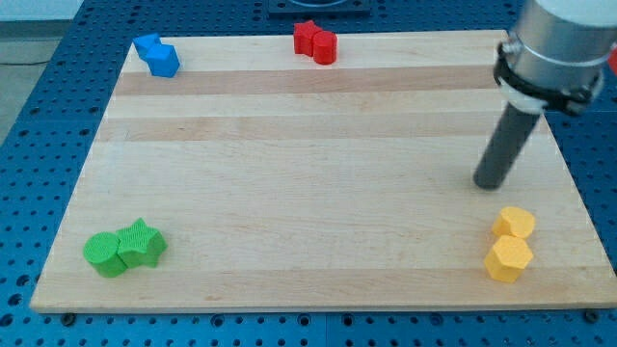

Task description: Slightly push the red star to left

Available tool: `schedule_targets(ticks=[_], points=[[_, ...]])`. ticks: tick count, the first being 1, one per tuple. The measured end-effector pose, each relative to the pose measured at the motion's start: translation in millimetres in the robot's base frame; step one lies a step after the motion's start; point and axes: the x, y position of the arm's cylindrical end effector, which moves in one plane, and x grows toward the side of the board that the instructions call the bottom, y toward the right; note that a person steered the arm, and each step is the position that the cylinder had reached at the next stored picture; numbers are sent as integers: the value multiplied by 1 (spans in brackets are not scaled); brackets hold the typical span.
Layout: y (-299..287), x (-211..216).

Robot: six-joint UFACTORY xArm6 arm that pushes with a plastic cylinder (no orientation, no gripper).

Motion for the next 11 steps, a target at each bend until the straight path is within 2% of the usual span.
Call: schedule_targets(ticks=[2, 3, 4, 5, 10, 11], points=[[-27, -131], [-61, -196], [-94, -247], [-126, -272], [-217, -267], [-232, -247]])
